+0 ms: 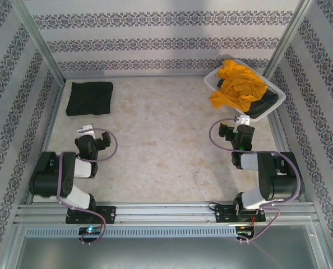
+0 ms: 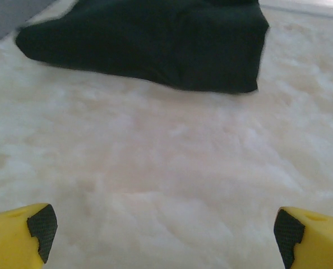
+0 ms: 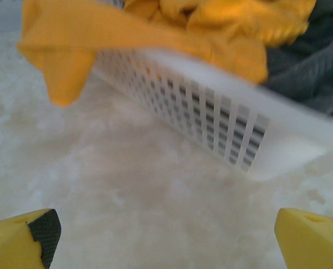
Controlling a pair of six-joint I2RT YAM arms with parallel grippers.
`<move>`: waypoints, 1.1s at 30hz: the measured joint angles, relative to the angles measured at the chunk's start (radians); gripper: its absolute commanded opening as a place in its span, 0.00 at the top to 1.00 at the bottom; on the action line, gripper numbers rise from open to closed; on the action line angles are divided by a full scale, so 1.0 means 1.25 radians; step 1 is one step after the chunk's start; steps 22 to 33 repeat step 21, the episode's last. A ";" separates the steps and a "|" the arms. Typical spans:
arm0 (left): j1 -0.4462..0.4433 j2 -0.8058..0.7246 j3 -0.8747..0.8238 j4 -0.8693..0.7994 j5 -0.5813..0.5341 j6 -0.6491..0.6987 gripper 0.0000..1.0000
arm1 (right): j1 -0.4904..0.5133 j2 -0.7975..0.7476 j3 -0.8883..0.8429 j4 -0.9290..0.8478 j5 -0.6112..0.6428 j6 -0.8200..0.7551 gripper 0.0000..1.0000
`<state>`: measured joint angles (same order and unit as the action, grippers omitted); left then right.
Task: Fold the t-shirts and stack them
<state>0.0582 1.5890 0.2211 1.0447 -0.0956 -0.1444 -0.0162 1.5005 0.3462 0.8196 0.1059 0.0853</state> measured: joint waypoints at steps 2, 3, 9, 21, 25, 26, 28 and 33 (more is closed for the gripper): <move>0.000 0.015 -0.009 -0.001 0.005 0.007 0.00 | 0.000 0.006 -0.013 0.014 -0.018 -0.003 0.02; 0.000 0.007 -0.003 -0.005 0.008 0.012 0.00 | 0.001 0.009 -0.012 0.023 -0.023 -0.005 0.02; -0.010 0.001 0.106 -0.023 0.047 0.045 0.00 | 0.036 0.009 0.015 0.044 -0.016 -0.027 0.02; -0.026 -0.002 0.105 -0.045 0.038 0.060 0.00 | 0.036 0.009 0.015 0.044 -0.014 -0.032 0.02; -0.026 -0.002 0.105 -0.045 0.038 0.060 0.00 | 0.036 0.009 0.015 0.044 -0.014 -0.032 0.02; -0.026 -0.002 0.105 -0.045 0.038 0.060 0.00 | 0.036 0.009 0.015 0.044 -0.014 -0.032 0.02; -0.026 -0.002 0.105 -0.045 0.038 0.060 0.00 | 0.036 0.009 0.015 0.044 -0.014 -0.032 0.02; -0.026 -0.002 0.105 -0.045 0.038 0.060 0.00 | 0.036 0.009 0.015 0.044 -0.014 -0.032 0.02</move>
